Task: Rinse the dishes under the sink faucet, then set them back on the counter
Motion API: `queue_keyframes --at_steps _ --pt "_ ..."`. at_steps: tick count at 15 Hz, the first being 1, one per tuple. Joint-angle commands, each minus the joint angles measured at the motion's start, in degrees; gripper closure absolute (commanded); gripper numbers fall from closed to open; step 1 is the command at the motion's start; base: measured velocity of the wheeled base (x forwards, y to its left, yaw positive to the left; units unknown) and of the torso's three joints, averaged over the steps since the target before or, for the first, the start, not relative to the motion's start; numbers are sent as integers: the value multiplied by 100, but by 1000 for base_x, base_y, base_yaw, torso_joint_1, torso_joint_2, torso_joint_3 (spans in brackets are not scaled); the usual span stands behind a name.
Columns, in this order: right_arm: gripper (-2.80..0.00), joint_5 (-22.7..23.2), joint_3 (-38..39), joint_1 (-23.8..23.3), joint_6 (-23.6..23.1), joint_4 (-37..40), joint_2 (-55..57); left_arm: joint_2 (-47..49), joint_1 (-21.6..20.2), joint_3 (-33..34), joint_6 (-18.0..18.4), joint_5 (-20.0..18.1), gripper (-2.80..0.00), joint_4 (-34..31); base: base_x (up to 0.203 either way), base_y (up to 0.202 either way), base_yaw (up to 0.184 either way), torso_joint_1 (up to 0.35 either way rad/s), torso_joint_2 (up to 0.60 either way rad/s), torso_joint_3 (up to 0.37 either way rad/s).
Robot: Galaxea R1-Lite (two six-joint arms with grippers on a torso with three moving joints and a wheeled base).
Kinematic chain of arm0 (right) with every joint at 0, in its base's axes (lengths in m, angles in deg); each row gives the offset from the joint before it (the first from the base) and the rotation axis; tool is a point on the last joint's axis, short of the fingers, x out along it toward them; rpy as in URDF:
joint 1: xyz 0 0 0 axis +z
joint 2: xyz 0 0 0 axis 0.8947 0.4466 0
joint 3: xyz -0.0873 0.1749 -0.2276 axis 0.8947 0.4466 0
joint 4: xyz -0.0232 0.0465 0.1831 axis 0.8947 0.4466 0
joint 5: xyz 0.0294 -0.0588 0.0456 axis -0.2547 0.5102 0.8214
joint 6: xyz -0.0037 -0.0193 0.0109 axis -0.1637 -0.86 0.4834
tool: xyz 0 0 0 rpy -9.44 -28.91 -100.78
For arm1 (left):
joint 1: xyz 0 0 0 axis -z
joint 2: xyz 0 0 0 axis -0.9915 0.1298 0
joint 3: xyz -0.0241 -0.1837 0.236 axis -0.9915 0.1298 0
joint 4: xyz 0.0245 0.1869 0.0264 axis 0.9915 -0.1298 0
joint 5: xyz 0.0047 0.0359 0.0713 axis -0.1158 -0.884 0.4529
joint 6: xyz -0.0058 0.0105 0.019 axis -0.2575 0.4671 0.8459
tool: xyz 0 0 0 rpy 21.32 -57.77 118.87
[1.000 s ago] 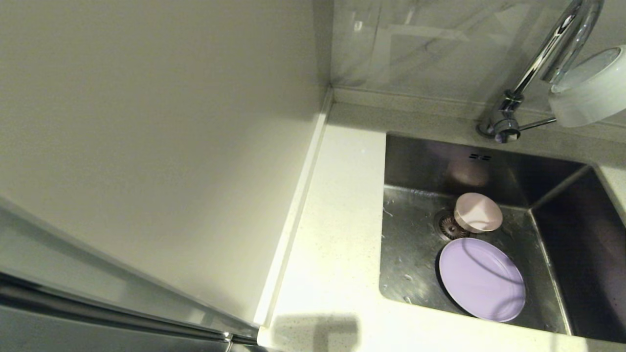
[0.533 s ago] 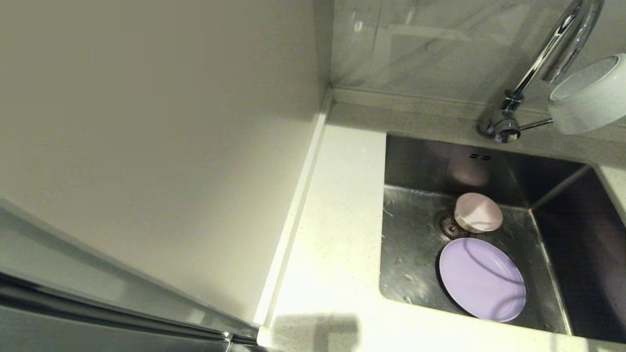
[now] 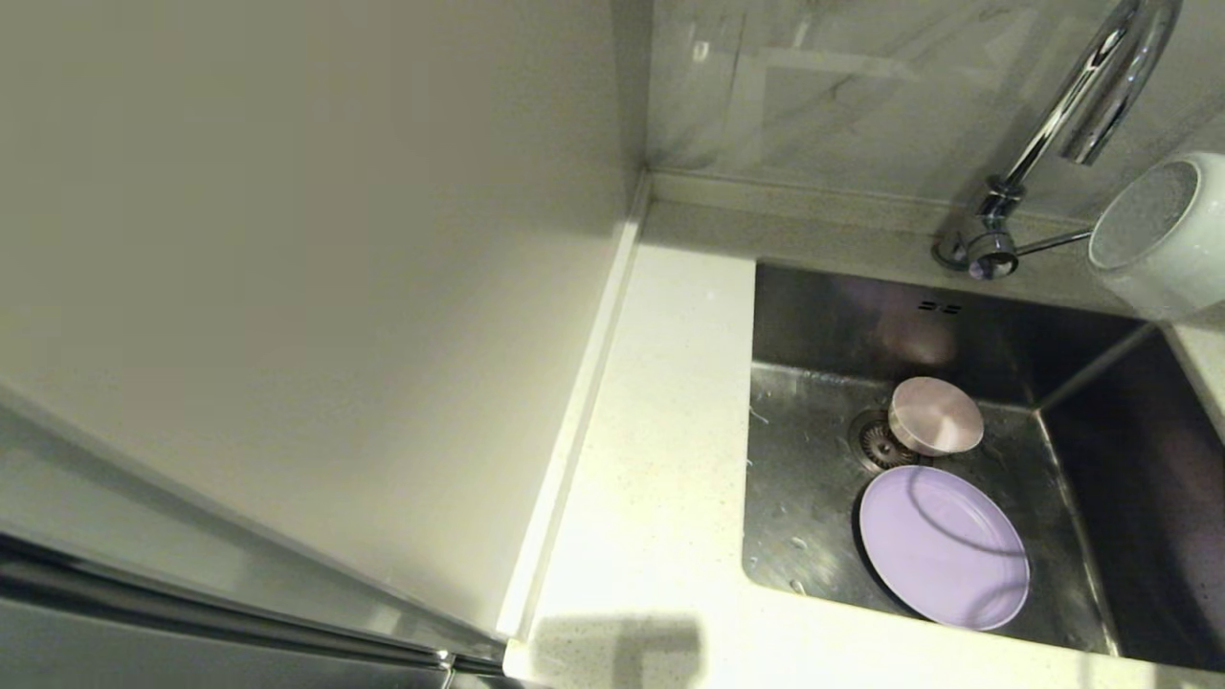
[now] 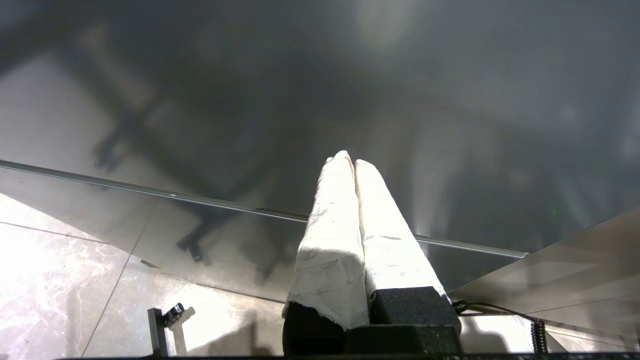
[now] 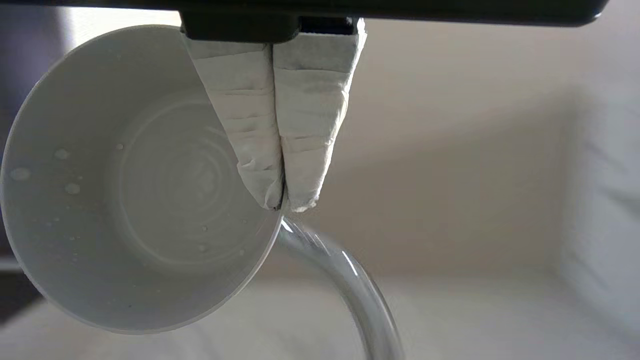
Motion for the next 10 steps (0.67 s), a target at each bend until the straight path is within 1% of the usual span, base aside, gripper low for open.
queue_keyframes --at_steps 1,2,3,6,7,8,10 --pt "0 835 -6 -131 -1155 -31 -3 0 -1 18 5 0 0 3 0 0 0 0 0 0" --pt "0 1285 -26 -316 -1616 -31 0 0 -1 18 -4 0 0 3 0 0 0 0 0 0" --pt "0 1671 -87 -505 -1903 -39 6 0 -1 18 -4 0 0 3 0 0 0 0 0 0" --pt "0 2662 -331 -926 -2234 -96 36 0 -1 18 -4 0 0 3 0 0 0 0 0 0" --pt "0 2983 -400 -1065 -2509 -170 54 0 -1 12 -4 0 0 3 0 0 0 0 0 0" --pt "0 3007 -433 -1184 -2867 -318 78 0 -1 18 -1 0 0 3 0 0 0 0 0 0" --pt "0 3011 -513 -1397 -3508 -373 94 0 -1 18 -4 0 0 3 0 0 0 0 0 0"
